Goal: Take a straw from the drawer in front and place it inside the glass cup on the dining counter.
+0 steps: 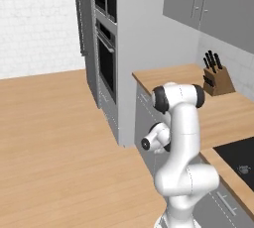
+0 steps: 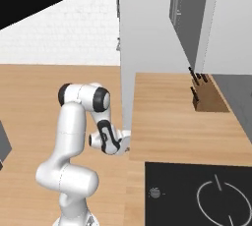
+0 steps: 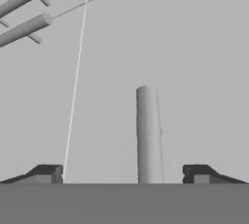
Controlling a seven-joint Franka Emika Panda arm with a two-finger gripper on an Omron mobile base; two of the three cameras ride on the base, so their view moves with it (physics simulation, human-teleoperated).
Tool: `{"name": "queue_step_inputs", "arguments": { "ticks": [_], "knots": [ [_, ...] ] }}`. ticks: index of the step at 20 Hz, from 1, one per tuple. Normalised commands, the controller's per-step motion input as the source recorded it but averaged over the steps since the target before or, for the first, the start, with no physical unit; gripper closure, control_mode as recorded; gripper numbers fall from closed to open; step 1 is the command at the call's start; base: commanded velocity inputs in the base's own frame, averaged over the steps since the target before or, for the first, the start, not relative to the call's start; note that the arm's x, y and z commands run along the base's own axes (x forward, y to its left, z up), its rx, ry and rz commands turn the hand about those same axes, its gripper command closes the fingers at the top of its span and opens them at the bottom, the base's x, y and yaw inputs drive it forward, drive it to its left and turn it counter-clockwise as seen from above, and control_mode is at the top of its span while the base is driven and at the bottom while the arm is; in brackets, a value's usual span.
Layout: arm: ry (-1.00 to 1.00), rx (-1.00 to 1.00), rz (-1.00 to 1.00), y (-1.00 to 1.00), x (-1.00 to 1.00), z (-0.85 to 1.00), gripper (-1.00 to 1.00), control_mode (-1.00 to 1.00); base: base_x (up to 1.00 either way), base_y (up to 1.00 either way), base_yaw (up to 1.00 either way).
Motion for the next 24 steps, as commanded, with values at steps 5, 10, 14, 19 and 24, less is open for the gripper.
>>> {"name": "queue_step_inputs", "arguments": {
  "ticks": [5, 10, 14, 19, 24],
  "knots": [
    [0.00, 0.00, -0.01, -0.23, 0.02, -0.01, -1.00, -1.00, 0.00, 0.00, 0.00],
    [0.00, 0.00, 0.00, -0.35, 0.12, -0.22, -1.00, -1.00, 0.00, 0.00, 0.00],
    [0.00, 0.00, 0.00, -0.38, 0.12, -0.27, -1.00, -1.00, 0.00, 0.00, 0.00],
    [0.00, 0.00, 0.00, -0.24, 0.14, -0.14, 1.00, -1.00, 0.00, 0.00, 0.00],
    [-0.01, 0.00, 0.00, -0.08, 0.17, 0.00, 1.00, -1.00, 0.00, 0.00, 0.00]
  ]
}}
